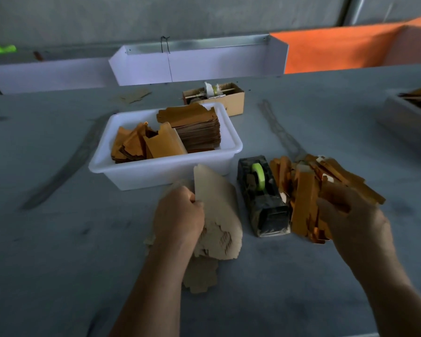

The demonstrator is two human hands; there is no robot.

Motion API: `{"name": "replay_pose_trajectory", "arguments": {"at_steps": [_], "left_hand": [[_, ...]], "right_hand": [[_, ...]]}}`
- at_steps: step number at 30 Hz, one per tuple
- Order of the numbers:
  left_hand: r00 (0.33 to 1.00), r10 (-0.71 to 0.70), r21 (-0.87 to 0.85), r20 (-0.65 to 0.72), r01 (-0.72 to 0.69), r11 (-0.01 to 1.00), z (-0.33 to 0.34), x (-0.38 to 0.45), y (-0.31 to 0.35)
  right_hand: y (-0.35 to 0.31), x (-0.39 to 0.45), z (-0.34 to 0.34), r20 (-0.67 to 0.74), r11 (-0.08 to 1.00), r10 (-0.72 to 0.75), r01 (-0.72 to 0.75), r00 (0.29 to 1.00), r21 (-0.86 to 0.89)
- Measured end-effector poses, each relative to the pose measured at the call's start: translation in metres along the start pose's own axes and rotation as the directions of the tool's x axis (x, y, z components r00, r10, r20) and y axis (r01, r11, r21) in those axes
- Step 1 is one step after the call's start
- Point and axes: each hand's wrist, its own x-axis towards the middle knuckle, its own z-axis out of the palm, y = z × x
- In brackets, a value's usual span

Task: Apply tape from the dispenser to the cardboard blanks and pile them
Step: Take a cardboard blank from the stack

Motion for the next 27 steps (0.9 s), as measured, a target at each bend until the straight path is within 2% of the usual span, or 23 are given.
{"name": "replay_pose_trajectory", "arguments": {"at_steps": [6,9,11,13,15,17,20,23,27], "left_hand": [[0.997,0.069,-0.126,-0.045,-0.074,0.989,-0.015,-0.010,-0.004],[0.999,0.043,-0.342,0.030,-0.030,0.939,-0.030,-0.019,-0.003],[0.985,0.043,-0.529,0.166,0.052,0.847,-0.038,-0.027,-0.002],[0.953,0.089,-0.622,0.290,0.117,0.774,-0.040,-0.035,-0.001],[0.903,0.135,-0.679,0.407,0.200,0.707,-0.038,-0.042,0.001],[0.877,0.154,-0.694,0.455,0.241,0.679,-0.034,-0.047,0.003],[0.887,0.151,-0.693,0.436,0.224,0.685,-0.030,-0.051,0.008],[0.908,0.156,-0.709,0.389,0.186,0.680,-0.023,-0.056,0.019],[0.946,0.090,-0.692,0.312,0.161,0.703,-0.010,-0.057,0.026]], "right_hand": [[-0.026,-0.014,-0.001,-0.068,0.995,-0.070,0.074,0.995,0.065],[-0.039,-0.023,0.002,-0.036,0.980,-0.070,0.075,0.997,0.182],[-0.046,-0.029,0.007,0.039,0.961,-0.050,0.037,0.998,0.273],[-0.053,-0.034,0.013,0.168,0.915,-0.009,-0.059,0.986,0.400],[-0.059,-0.038,0.018,0.361,0.809,0.018,-0.226,0.932,0.543],[-0.060,-0.041,0.022,0.498,0.688,0.045,-0.388,0.866,0.613],[-0.056,-0.042,0.027,0.559,0.574,0.105,-0.509,0.822,0.641],[-0.052,-0.044,0.028,0.592,0.548,0.083,-0.533,0.801,0.644],[-0.047,-0.047,0.030,0.625,0.520,0.104,-0.578,0.774,0.629]]}}
